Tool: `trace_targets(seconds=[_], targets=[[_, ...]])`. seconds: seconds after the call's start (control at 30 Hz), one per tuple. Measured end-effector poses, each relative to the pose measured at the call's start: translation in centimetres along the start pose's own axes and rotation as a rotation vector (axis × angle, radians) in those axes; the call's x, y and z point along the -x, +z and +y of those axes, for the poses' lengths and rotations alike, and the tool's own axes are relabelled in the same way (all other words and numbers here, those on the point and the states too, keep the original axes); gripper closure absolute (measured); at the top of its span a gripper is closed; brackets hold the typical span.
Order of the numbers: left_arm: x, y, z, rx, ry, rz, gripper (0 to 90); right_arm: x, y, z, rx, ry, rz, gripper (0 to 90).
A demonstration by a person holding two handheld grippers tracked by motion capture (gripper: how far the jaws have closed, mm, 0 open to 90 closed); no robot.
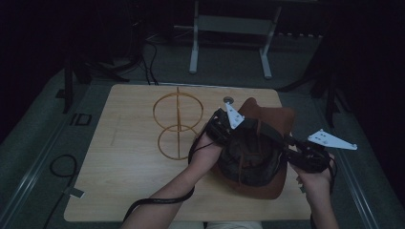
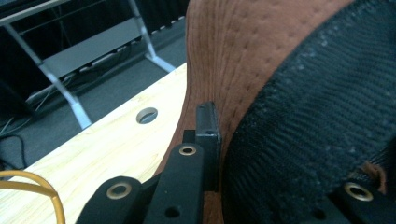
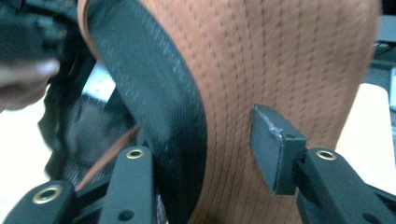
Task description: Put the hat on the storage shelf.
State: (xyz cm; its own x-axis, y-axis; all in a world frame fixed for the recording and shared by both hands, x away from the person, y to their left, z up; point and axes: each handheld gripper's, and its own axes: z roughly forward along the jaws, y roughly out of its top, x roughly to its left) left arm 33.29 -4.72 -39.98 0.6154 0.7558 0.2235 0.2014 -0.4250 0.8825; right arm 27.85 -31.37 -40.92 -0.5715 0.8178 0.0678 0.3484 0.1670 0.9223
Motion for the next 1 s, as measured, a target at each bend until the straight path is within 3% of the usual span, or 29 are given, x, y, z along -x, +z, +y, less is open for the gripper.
trace_targets(seconds=[0.07, 0.2, 0.23, 0.3, 0.43, 0.57, 0.67, 0.73, 0.87, 1.0], targets=[[0.0, -0.2, -0.1, 0.012, -0.002, -0.003, 87.2, 0.0, -0.8, -0.5, -0.029, -0.013, 0.034, 51.0], [0.0, -0.7, -0.2, 0.029, 0.003, -0.001, 87.2, 0.0, -1.8, -0.9, -0.035, -0.02, 0.079, 51.4], [-0.4, -1.1, -0.4, 0.043, -0.017, 0.0, 87.2, 0.0, -1.8, -0.9, -0.035, -0.02, 0.079, 51.4], [-0.7, -1.6, -0.7, 0.066, -0.017, 0.0, 87.2, 0.4, -3.8, -0.9, 0.003, -0.02, 0.125, 50.2], [-0.8, -2.7, -1.2, 0.107, -0.004, -0.033, 87.1, 1.8, -5.9, -0.8, 0.054, -0.009, 0.042, 50.1], [-0.6, -4.5, -1.9, 0.164, 0.052, -0.053, 87.1, 3.7, -6.4, -0.7, 0.066, 0.012, -0.021, 49.6], [-1.2, -5.6, -2.5, 0.209, 0.061, -0.101, 87.0, 4.5, -5.9, -0.7, 0.064, 0.026, -0.008, 49.0], [-1.8, -6.1, -2.9, 0.25, 0.064, -0.157, 87.0, 4.7, -5.3, -0.6, 0.06, 0.034, 0.034, 48.6], [-2.8, -6.7, -3.4, 0.305, 0.069, -0.246, 87.0, 4.2, -3.8, -0.4, 0.043, 0.014, 0.092, 48.3], [-3.1, -7.3, -3.8, 0.369, 0.116, -0.326, 86.9, 3.4, -2.4, 0.0, 0.033, 0.011, 0.187, 47.5]])
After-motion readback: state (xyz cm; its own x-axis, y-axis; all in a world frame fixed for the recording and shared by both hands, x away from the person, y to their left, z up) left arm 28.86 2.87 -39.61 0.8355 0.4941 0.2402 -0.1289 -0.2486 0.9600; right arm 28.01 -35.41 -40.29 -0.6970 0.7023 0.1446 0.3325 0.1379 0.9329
